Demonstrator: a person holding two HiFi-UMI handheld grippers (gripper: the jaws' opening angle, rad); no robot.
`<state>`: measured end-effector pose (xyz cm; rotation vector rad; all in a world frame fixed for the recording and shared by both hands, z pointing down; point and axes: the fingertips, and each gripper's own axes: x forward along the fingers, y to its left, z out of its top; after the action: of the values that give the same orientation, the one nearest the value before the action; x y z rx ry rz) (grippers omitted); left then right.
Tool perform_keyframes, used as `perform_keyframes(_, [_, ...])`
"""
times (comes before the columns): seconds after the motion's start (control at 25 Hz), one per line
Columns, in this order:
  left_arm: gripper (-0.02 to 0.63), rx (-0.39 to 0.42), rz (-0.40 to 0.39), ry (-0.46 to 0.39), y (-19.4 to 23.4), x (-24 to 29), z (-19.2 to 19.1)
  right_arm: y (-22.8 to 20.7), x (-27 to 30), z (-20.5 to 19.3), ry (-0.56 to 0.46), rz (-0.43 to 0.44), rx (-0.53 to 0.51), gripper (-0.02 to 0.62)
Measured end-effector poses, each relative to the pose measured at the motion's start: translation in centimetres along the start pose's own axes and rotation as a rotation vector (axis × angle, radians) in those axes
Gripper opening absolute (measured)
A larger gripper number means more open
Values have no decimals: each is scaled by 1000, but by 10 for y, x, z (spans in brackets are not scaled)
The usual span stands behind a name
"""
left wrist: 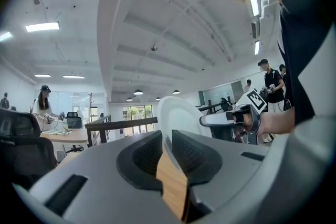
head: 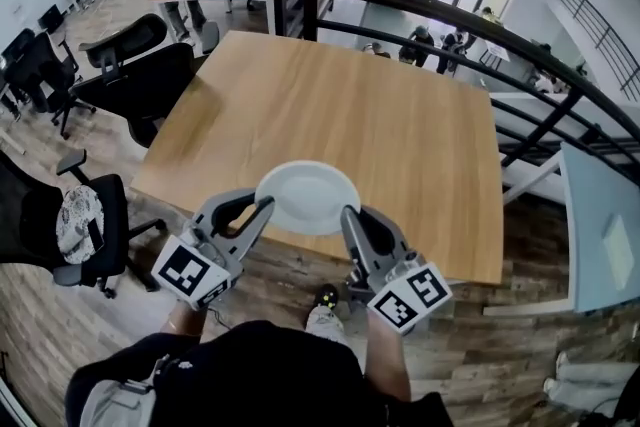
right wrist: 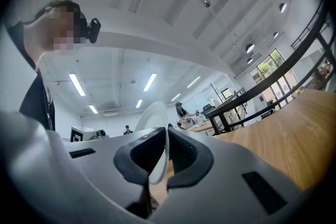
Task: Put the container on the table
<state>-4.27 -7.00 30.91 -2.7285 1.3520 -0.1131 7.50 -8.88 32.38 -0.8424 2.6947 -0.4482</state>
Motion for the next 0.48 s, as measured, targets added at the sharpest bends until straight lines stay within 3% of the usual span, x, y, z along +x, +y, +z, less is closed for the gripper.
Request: perform_keyframes(0.48, [62, 3, 23, 13, 12, 69, 1, -67, 13, 24, 10, 7, 1, 25])
